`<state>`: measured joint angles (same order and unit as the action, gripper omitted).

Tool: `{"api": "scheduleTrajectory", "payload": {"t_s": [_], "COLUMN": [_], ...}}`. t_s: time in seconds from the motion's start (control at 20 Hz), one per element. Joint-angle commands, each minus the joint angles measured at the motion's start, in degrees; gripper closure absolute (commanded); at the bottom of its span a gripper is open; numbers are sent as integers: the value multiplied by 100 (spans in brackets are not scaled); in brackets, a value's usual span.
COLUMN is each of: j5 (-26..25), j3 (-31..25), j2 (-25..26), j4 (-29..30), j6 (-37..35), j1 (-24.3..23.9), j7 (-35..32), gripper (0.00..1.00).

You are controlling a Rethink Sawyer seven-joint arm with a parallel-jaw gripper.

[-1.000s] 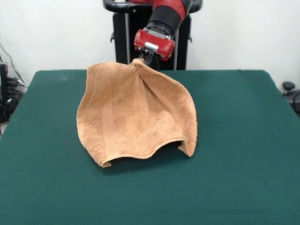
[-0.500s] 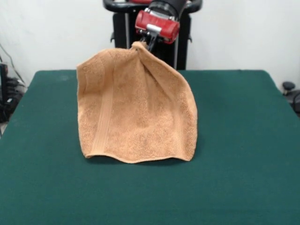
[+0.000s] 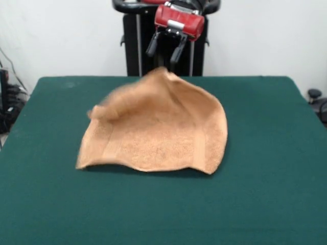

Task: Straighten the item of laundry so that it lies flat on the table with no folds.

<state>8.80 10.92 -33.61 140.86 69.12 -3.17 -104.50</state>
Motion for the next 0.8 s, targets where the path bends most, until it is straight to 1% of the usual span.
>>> {"api": "scheduleTrajectory", "payload": {"t_s": [0.05,0.15,0.3,0.35,0.5,0.55,0.7,0.8], "j5": [131,180,24,30,-167,-164,-175,157], "j3": [-210,-226,-281,-341,-426,-402,-316,-118], "j2": [-421,-464,-590,-676,-956,-1181,-1272,-1210], "j4": [-524,-591,-674,-702,-815,-867,-965,-1177], "j6": [-1579,-1822,-2326,-2603,-3590,-3897,-4123,-4230], "j1": [185,251,174,173,76,85,166,472], "j7": [-200,-183,-144,-67,183,276,243,186], "gripper": [0,0,0,0,0,0,0,0]}}
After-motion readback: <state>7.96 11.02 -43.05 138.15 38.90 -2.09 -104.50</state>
